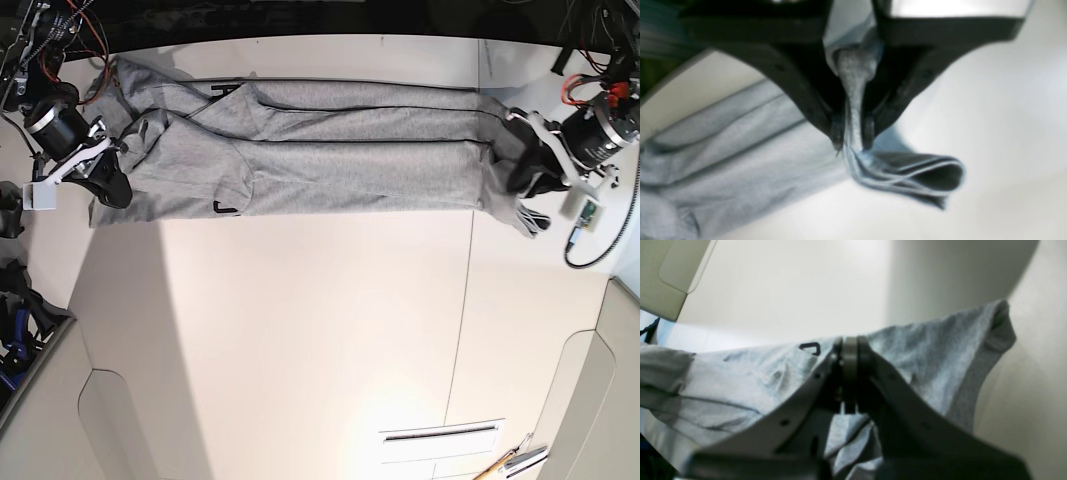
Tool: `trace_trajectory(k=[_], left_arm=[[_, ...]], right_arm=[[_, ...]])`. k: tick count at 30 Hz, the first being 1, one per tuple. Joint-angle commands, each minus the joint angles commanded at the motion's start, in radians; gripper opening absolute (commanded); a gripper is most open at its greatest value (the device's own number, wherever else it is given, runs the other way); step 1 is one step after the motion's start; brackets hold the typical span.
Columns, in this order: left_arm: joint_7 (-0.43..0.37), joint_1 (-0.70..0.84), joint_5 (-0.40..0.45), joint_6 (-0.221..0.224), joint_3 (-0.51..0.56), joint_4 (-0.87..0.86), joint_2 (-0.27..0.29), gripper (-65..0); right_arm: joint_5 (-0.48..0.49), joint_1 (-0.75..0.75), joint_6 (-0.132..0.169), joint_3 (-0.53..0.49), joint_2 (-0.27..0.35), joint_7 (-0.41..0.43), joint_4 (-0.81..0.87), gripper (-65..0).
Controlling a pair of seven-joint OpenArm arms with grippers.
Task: Fold the T-shirt properly
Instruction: 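Grasp the strip end with the left gripper and fold it toward the right gripper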
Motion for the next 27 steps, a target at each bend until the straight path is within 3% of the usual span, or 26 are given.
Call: trace_trajectory(k=[4, 7, 14, 19, 24, 27], left_arm=[[-0.101, -0.006, 0.123, 0.06, 0.233, 0.023, 0.0, -65.0], [-0.109, -0.062, 0.215, 0.115, 0.377, 0.022, 0.036, -65.0], [-0.12, -0.153, 0.298, 0.13, 0.529, -0.039, 0.167, -65.0], [-0.121, -0.201, 0.295, 0.13, 0.529, -0.126, 0.254, -65.0], [-0.121, -0.201, 0.285, 0.13, 0.53, -0.164, 0.317, -65.0], [-0.12, -0.201, 0.285, 0.129, 0.53, -0.164, 0.364, -48.8]], right_arm=[[-0.002, 0.0, 0.0, 0.0, 0.0, 0.0, 0.0, -65.0], [-0.018, 0.0, 0.0, 0.0, 0.001, 0.0, 0.0, -65.0], [-0.021, 0.0, -0.001, 0.05, 0.003, -0.05, 0.0, -65.0], [-0.022, -0.001, -0.001, 0.117, 0.058, -0.052, 0.0, -34.5], [-0.045, -0.006, -0.004, 0.127, 0.12, -0.055, -0.002, -31.6], [-0.044, -0.006, -0.004, 0.107, 0.119, -0.084, -0.013, -31.6]])
